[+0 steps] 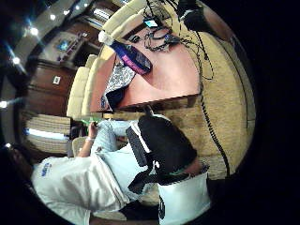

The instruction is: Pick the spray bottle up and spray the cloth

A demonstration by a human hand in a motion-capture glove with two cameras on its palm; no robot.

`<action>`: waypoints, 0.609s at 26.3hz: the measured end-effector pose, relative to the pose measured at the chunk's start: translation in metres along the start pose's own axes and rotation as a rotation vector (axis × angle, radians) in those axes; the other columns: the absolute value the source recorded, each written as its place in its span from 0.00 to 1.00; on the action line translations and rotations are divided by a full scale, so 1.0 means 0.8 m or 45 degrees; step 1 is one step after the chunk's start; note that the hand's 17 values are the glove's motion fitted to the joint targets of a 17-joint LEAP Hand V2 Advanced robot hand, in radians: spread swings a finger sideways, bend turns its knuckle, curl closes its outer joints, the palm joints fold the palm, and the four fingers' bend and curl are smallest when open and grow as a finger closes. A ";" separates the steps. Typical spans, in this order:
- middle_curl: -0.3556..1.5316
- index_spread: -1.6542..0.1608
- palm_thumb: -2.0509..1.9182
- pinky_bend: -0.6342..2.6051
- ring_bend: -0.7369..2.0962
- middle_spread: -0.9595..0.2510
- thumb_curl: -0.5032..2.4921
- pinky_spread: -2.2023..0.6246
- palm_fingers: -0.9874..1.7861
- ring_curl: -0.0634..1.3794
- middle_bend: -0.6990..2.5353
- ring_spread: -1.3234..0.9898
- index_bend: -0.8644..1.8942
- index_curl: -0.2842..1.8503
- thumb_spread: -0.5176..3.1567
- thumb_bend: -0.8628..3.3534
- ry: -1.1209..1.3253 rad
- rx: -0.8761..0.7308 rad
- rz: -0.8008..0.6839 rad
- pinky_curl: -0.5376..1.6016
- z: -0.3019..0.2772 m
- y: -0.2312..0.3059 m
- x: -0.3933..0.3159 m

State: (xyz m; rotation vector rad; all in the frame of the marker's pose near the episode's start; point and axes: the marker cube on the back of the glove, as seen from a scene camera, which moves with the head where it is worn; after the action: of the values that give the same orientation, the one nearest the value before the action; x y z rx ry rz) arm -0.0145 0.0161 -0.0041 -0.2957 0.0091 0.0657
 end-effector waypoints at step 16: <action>0.32 0.68 0.61 0.27 0.37 0.68 0.23 0.82 0.55 0.21 0.27 0.51 0.38 0.28 0.44 0.22 -0.081 -0.120 -0.176 0.37 0.053 -0.124 -0.090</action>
State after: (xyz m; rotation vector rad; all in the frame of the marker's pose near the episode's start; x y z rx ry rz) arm -0.0801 -0.0707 0.0667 -0.3873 -0.0774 -0.0624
